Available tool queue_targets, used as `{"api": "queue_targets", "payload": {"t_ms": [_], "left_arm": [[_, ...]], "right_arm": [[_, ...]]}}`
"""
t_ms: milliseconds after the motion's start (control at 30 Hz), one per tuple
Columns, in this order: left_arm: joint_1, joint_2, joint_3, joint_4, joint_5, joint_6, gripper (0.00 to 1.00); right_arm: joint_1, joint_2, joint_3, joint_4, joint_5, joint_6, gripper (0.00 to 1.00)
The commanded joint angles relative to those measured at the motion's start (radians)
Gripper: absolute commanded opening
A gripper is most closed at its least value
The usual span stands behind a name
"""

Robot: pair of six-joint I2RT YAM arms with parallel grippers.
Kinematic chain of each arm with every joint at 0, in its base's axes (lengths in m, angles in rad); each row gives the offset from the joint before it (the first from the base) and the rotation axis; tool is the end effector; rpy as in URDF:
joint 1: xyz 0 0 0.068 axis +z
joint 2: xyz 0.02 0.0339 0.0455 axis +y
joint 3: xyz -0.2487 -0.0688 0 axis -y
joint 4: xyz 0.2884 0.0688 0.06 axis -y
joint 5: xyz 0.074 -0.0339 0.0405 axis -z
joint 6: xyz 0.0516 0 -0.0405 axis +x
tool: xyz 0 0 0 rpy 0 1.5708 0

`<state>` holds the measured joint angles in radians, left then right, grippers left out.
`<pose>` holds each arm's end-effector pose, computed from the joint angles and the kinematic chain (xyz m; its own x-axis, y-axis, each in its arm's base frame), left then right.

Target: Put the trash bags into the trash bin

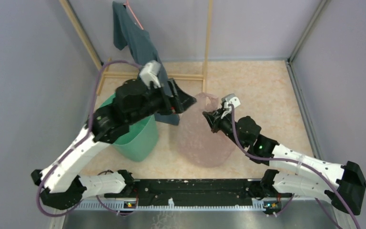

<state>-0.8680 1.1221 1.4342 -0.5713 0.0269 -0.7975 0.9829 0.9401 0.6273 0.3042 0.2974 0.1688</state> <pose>0.1861 -0.2218 0.4511 -0.6736 -0.3116 -0.6702 0.4260 0.5774 -0.6965 0.1732 0.2325 0.2816 -0.1111 0.1230 -0.9862 -0.6233 0.7643 0.1655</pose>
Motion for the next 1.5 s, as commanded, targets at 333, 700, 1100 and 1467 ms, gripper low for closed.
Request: {"api": "queue_targets", "payload": {"t_ms": [333,700,1100,1467], "left_arm": [[0.002,0.002,0.083,-0.604,-0.703,0.064,0.99],[0.003,0.265,-0.019,-0.681,-0.806,0.030,0.70],[0.001,0.224,-0.041,-0.413,-0.474,0.328,0.10],[-0.094,0.324,0.002,-0.095,0.005,0.378,0.00]], "right_arm": [[-0.084,-0.306,0.202,-0.466,0.111,0.029,0.00],[-0.083,-0.442,0.255,-0.651,0.110,0.085,0.00],[-0.083,-0.499,0.290,-0.771,0.206,0.074,0.00],[-0.084,-0.391,0.365,-0.726,0.137,0.024,0.00]]}}
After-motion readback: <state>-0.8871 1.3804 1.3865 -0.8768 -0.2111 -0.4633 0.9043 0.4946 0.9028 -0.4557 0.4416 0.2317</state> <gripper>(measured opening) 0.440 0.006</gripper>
